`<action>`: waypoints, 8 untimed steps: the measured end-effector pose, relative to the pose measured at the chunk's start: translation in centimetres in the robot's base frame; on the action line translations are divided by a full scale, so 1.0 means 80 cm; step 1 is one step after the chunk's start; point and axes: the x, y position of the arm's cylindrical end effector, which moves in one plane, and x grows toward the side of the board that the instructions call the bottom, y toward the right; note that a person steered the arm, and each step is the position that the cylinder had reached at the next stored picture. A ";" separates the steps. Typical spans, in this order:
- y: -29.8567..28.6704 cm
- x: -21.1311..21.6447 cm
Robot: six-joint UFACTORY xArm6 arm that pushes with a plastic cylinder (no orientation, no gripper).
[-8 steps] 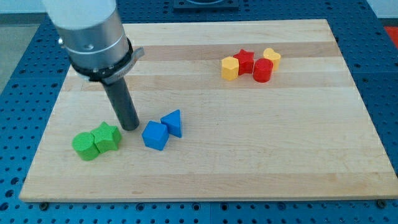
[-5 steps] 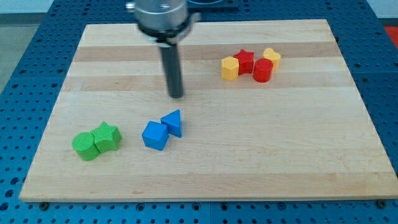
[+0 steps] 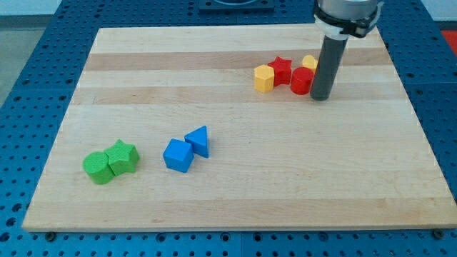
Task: Push the red circle and red star bit a up
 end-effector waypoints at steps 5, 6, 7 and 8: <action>-0.050 -0.048; -0.047 -0.048; -0.042 -0.040; -0.013 -0.029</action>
